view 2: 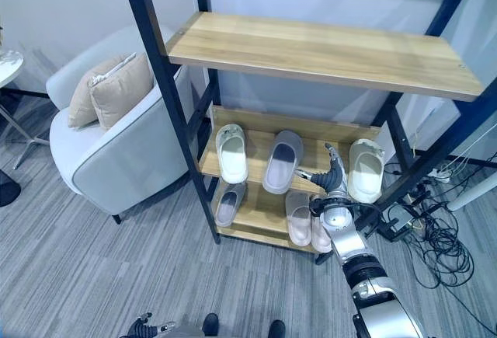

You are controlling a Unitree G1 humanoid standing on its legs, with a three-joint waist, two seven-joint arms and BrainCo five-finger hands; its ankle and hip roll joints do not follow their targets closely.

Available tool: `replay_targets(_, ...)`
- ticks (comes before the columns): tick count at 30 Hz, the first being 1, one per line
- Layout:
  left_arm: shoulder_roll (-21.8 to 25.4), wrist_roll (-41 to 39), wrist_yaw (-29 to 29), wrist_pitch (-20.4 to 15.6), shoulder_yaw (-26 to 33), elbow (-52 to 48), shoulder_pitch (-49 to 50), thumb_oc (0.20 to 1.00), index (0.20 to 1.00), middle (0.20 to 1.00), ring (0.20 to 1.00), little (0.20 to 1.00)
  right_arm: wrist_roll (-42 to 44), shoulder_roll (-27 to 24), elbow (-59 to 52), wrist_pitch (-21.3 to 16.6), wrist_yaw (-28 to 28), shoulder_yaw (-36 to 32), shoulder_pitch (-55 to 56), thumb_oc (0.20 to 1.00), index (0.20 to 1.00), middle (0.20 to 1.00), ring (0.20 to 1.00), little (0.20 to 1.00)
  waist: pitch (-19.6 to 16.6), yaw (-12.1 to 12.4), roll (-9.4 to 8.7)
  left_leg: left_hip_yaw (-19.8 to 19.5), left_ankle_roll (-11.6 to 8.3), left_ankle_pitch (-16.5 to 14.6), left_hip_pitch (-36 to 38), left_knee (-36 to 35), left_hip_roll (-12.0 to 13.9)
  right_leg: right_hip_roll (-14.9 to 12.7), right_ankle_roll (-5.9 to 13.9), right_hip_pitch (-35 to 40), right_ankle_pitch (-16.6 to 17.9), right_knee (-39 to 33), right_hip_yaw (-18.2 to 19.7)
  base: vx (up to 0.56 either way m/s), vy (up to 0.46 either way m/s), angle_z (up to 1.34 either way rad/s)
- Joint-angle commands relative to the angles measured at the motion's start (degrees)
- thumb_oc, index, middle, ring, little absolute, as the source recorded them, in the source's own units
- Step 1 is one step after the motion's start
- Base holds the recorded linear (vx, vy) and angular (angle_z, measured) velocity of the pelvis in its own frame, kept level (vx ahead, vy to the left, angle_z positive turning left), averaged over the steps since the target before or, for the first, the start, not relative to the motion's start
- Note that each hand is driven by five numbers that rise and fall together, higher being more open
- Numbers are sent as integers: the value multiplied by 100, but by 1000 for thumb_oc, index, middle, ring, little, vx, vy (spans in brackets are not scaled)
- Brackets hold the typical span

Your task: Arrange the slippers neatly on the shoe rack.

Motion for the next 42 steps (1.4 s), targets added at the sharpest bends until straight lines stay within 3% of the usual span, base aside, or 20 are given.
replay_targets(1, -76, -82, 87, -42, -469, 421, -289, 1000, 1000, 1000, 1000, 1000, 173, -205, -111, -178, -291, -82, -725, 1000, 1000, 1000, 1000, 1000, 200, 127, -197, -224, 59, -416, -652, 513, 57, -656, 538, 169, -434, 468, 332, -67, 68, 7)
replay_targets(8, -79, -382, 226, -265, -889, 145, -992, 1000, 1000, 1000, 1000, 1000, 316, -609, 636, -146, -472, 286, -2234, 1000, 1000, 1000, 1000, 1000, 573, 119, -187, -289, 92, -319, -1566, 733, -166, -835, 572, -600, -81, 467, 388, -77, 99, 3)
replay_targets(12, -65, -372, 238, -281, -911, 119, -1063, 1000, 1000, 1000, 1000, 1000, 241, -671, 661, -134, -471, 367, -2341, 1000, 1000, 1000, 1000, 1000, 585, 108, -193, -303, 92, -311, -1649, 752, -172, -841, 571, -664, -61, 464, 392, -5, 20, 3)
replay_targets(15, 46, -308, 415, -358, -1054, 5, -1438, 1000, 1000, 1000, 1000, 1000, 36, -923, 942, -111, -862, 428, -3116, 1000, 1000, 1000, 1000, 1000, 711, 80, -229, -284, 79, -381, -2080, 988, -257, -890, 594, -1002, 111, 391, 456, 27, 126, -1)
replay_targets(22, 2, -380, 587, -363, -1023, -31, -1574, 1000, 1000, 1000, 1000, 1000, -315, -1029, 1072, 167, -1503, 97, -3184, 1000, 1000, 1000, 1000, 1000, 751, 56, -249, -307, 76, -418, -2257, 1092, -292, -883, 597, -1101, 174, 367, 464, 20, 28, -5)
replay_targets(42, -75, -526, 604, -376, -1031, -70, -1491, 1000, 1000, 1000, 1000, 1000, 632, -891, 1132, -104, -881, 176, -2850, 1000, 1000, 1000, 1000, 1000, 871, 48, -292, -423, 43, -334, -2494, 1066, -323, -888, 606, -1274, 201, 372, 319, 0, -1, 0)
